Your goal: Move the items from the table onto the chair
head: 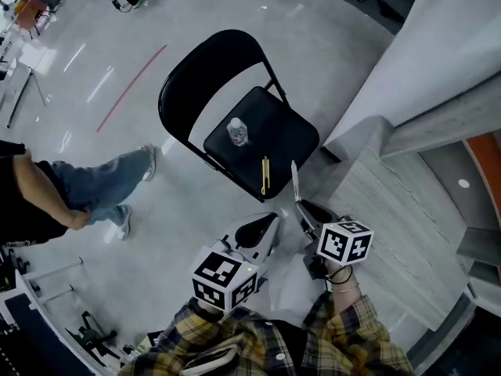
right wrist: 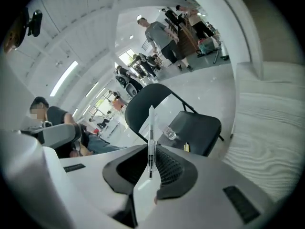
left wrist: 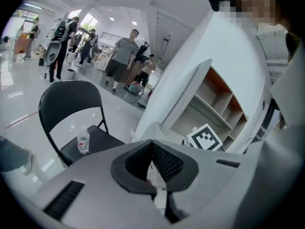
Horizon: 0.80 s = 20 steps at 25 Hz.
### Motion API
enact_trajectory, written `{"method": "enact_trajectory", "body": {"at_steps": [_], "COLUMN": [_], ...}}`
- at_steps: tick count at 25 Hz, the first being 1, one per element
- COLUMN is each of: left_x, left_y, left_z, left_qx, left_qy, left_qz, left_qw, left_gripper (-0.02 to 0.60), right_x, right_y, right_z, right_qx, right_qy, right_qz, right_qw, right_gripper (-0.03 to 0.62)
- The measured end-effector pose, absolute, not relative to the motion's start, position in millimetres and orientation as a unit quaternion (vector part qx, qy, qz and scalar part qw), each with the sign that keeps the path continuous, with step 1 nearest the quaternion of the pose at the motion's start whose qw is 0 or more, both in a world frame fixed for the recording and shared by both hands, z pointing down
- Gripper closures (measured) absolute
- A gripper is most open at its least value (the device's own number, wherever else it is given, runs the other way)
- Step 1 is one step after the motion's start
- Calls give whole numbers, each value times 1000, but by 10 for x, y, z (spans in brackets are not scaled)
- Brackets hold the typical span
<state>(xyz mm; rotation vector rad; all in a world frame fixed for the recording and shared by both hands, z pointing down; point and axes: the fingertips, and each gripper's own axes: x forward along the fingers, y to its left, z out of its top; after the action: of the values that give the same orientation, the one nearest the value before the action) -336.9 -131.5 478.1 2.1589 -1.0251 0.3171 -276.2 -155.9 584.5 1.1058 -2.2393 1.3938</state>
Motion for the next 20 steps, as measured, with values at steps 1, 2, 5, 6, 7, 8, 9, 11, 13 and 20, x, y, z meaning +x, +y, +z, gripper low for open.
{"method": "enact_trajectory", "body": {"at_steps": [1,2,5,6,7,8,9,11,13,20], "left_x": [-3470,-3566,-3815,-3890,-3965,-4040,-4114,-4251,-4359,-4631], "left_y": [-1338,-1352,-1386,-1402,-1418,-1432,-1443,-1461,-1464,-1445], "left_z": [4889,5001,5314,5411,5508,5607,5712,5931,6134,6594], "left_qx": [829,821,800,794,789,783,778,768,760,738], "left_qy": [-406,-415,-436,-442,-448,-453,-458,-467,-472,-486], "left_qz": [122,121,122,123,123,124,125,128,133,139], "left_qw": [365,374,394,399,403,408,412,419,426,446], "left_gripper": [578,578,578,578,578,578,578,578,578,578], "right_x": [-2909,-3046,-3377,-3455,-3518,-3572,-3618,-3687,-3717,-3751], "right_y": [-1628,-1689,-1862,-1924,-1985,-2043,-2096,-2192,-2259,-2437], "right_z": [5947,6057,6443,6601,6772,6949,7130,7498,7859,8868], "right_qx": [376,370,364,367,372,379,385,397,409,443], "right_qy": [-775,-775,-767,-760,-751,-740,-729,-710,-695,-649], "right_qz": [486,488,499,505,513,523,533,545,549,547], "right_qw": [146,153,174,180,185,189,192,204,222,288], "right_gripper": [530,530,530,530,530,530,530,530,530,530]}}
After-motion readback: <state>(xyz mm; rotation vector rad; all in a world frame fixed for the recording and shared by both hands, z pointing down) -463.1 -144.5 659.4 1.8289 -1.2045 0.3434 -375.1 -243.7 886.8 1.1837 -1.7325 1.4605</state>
